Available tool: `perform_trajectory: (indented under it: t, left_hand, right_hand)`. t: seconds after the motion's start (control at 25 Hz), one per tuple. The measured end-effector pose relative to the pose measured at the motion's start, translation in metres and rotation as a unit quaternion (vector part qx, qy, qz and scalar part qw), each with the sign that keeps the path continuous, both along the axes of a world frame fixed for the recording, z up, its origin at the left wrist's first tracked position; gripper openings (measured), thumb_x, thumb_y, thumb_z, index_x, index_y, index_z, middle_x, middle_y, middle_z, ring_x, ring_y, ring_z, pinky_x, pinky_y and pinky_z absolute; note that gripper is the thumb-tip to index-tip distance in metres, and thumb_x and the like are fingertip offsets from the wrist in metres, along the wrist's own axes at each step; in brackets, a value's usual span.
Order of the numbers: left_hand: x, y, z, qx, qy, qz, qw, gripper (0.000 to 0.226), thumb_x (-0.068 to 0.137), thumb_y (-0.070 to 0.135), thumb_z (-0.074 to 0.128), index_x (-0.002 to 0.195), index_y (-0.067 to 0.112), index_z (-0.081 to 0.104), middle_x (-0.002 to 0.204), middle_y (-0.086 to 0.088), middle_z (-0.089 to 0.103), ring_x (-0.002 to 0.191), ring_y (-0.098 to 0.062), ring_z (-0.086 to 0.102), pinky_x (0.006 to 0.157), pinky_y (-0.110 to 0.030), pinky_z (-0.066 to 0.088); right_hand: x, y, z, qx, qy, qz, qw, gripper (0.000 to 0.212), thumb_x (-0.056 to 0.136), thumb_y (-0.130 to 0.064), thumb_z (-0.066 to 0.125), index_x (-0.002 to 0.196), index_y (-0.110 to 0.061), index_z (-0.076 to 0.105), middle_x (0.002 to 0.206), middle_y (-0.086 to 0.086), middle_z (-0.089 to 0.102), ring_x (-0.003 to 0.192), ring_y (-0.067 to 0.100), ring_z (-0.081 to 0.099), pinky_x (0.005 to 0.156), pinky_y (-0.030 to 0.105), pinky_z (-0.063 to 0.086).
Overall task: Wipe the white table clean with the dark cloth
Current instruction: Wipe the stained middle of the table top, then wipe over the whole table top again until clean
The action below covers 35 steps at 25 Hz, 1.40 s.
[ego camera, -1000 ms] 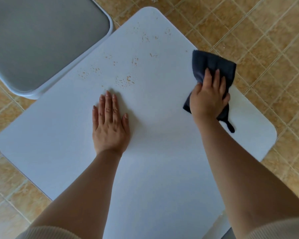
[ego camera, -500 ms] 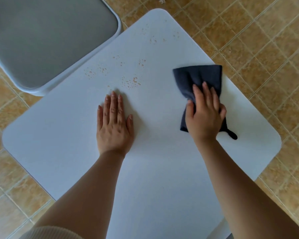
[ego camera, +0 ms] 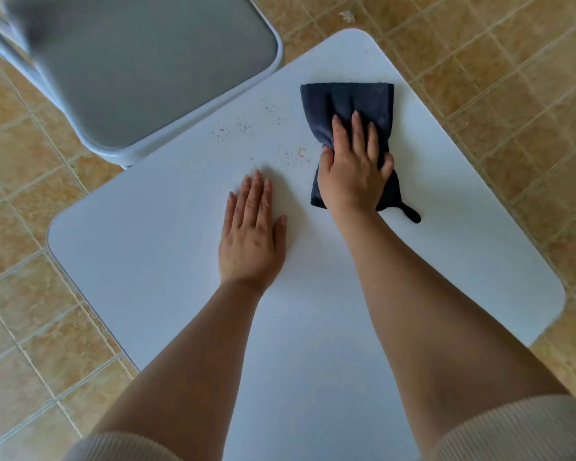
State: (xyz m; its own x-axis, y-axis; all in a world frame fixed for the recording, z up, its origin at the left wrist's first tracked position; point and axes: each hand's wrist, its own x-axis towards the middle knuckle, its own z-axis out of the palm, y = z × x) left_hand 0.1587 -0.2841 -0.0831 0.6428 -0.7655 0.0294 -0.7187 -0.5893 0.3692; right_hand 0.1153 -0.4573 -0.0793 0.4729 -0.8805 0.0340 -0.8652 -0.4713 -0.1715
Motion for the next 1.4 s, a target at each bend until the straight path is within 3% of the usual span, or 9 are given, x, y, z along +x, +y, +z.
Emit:
perform_trajectory:
  t: [0.16,0.36,0.48,0.64,0.72,0.84,1.04,1.2,1.4]
  left_hand:
    - [0.016,0.022,0.004,-0.011,-0.002,0.053,0.999,0.056,0.101,0.031,0.022,0.15,0.004,0.024,0.159,-0.01,0.02,0.148,-0.021,0.014,0.121,-0.034,0.001]
    - [0.047,0.065,-0.006,0.031,-0.01,0.143,0.989,0.055,0.103,0.029,0.026,0.153,0.007,0.019,0.161,-0.008,0.015,0.149,-0.021,0.009,0.121,-0.038,0.002]
    - [0.046,0.065,-0.008,0.026,-0.016,0.146,0.989,0.055,0.103,0.027,0.03,0.153,0.008,0.018,0.161,-0.007,0.015,0.148,-0.02,0.01,0.121,-0.037,0.001]
    - [0.047,0.066,-0.008,0.032,-0.013,0.145,0.989,0.055,0.103,0.029,0.026,0.153,0.008,0.018,0.161,-0.006,0.014,0.149,-0.019,0.009,0.121,-0.038,0.001]
    - [0.047,0.066,-0.009,0.031,-0.015,0.146,0.989,0.055,0.102,0.029,0.025,0.153,0.008,0.019,0.161,-0.006,0.016,0.148,-0.019,0.011,0.121,-0.038,0.002]
    - [0.047,0.066,-0.008,0.032,-0.017,0.146,0.989,0.056,0.102,0.03,0.023,0.153,0.008,0.02,0.16,-0.007,0.017,0.148,-0.02,0.012,0.121,-0.039,0.004]
    - [0.047,0.066,-0.008,0.035,-0.017,0.148,0.988,0.055,0.102,0.029,0.024,0.153,0.008,0.019,0.16,-0.007,0.017,0.148,-0.019,0.013,0.121,-0.04,0.005]
    - [0.048,0.066,-0.009,0.032,-0.012,0.144,0.989,0.055,0.102,0.029,0.024,0.153,0.008,0.02,0.16,-0.008,0.018,0.148,-0.02,0.013,0.121,-0.04,0.006]
    - [0.049,0.066,-0.008,0.035,-0.01,0.146,0.989,0.056,0.101,0.03,0.021,0.152,0.008,0.021,0.16,-0.007,0.018,0.148,-0.019,0.012,0.12,-0.038,0.002]
  right_hand:
    - [0.009,0.038,-0.007,-0.037,-0.044,0.052,0.997,0.044,0.094,-0.035,0.047,0.136,-0.032,0.056,0.15,-0.002,0.049,0.138,0.022,0.045,0.101,0.047,0.034]
    - [-0.037,0.078,-0.006,-0.074,-0.032,0.124,0.989,0.041,0.098,-0.035,0.047,0.138,-0.034,0.054,0.151,-0.006,0.047,0.139,0.019,0.045,0.101,0.043,0.035]
    - [-0.06,0.066,-0.005,-0.074,-0.006,0.059,0.995,0.042,0.098,-0.036,0.047,0.14,-0.035,0.051,0.152,-0.007,0.045,0.141,0.018,0.042,0.101,0.043,0.036]
    - [-0.008,0.034,0.002,0.004,0.002,-0.042,0.999,0.046,0.101,-0.036,0.041,0.147,-0.035,0.042,0.16,-0.004,0.031,0.148,0.021,0.027,0.109,0.049,0.028]
    - [0.028,0.03,0.003,0.019,0.015,-0.014,1.0,0.047,0.103,-0.037,0.037,0.15,-0.036,0.035,0.163,-0.004,0.024,0.151,0.02,0.019,0.112,0.05,0.023]
    - [0.06,0.051,-0.003,-0.027,-0.022,0.083,0.996,0.044,0.098,-0.036,0.045,0.142,-0.035,0.05,0.156,-0.002,0.04,0.144,0.022,0.036,0.107,0.05,0.03]
    - [0.006,0.092,-0.006,-0.086,-0.051,0.209,0.973,0.038,0.098,-0.033,0.05,0.135,-0.033,0.057,0.149,-0.004,0.05,0.138,0.02,0.046,0.099,0.045,0.039]
    - [-0.02,0.072,-0.005,-0.087,-0.015,0.106,0.99,0.04,0.097,-0.033,0.049,0.137,-0.033,0.055,0.151,-0.005,0.048,0.139,0.02,0.044,0.098,0.044,0.038]
    - [0.062,0.045,-0.001,-0.007,-0.016,0.027,0.999,0.045,0.097,-0.031,0.043,0.142,-0.034,0.049,0.158,-0.003,0.036,0.147,0.022,0.031,0.107,0.05,0.028]
